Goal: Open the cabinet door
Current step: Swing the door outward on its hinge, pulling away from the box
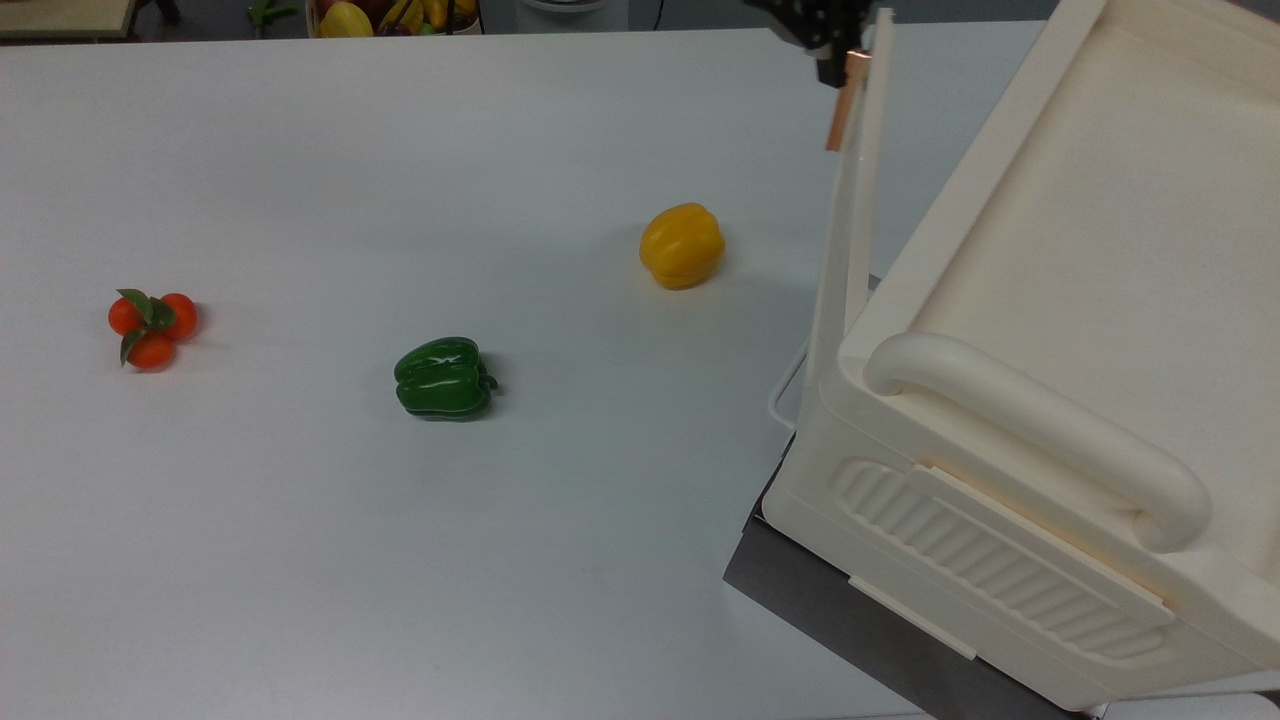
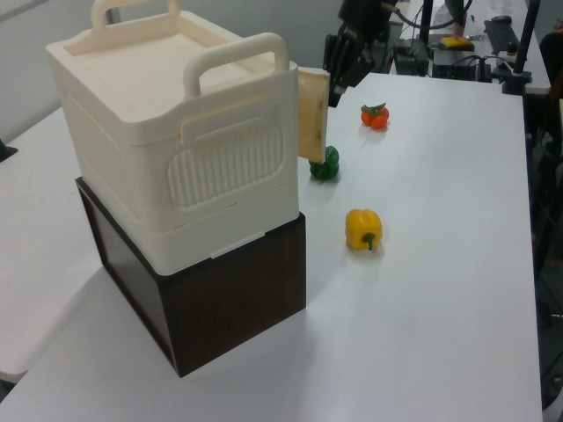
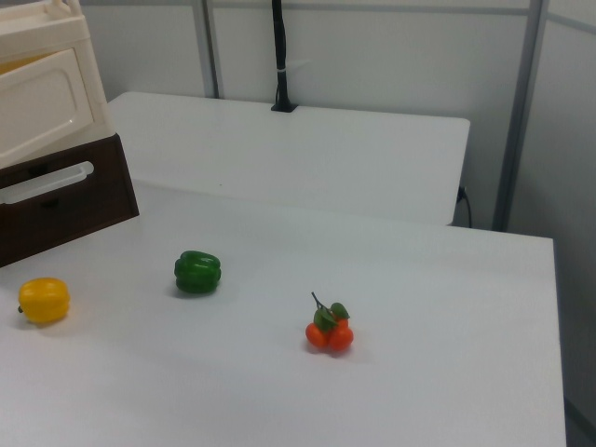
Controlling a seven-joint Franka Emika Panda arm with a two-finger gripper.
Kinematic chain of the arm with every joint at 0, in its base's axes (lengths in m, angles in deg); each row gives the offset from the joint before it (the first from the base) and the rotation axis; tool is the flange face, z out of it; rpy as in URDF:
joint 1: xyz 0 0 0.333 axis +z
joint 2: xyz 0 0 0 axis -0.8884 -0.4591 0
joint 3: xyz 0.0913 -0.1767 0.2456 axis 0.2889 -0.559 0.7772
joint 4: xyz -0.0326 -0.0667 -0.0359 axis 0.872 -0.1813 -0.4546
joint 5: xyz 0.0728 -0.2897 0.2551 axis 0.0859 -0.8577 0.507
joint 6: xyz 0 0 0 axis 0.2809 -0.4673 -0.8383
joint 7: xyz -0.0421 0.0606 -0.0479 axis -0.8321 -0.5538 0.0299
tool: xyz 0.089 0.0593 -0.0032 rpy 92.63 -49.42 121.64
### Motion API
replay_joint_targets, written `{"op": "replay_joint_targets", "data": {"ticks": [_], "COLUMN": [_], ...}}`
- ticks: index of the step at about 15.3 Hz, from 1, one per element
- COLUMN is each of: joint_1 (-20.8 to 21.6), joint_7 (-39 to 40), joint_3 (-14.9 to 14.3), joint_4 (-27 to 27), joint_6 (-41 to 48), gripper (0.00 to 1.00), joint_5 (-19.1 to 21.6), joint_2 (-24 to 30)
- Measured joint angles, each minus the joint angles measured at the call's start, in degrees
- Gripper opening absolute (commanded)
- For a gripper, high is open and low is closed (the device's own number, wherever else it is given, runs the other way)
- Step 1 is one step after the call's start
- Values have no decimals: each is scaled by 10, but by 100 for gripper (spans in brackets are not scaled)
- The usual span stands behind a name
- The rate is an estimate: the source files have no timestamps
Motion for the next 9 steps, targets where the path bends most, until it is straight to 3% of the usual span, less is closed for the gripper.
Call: {"op": "replay_joint_targets", "data": {"ticks": [9], "joint_1": [-34], "joint_7": [1], "joint_3": [-73], "joint_4": [21], "joint_6": [8], "gripper": [7], "joint_5": [-1], "joint_2": [-4]}}
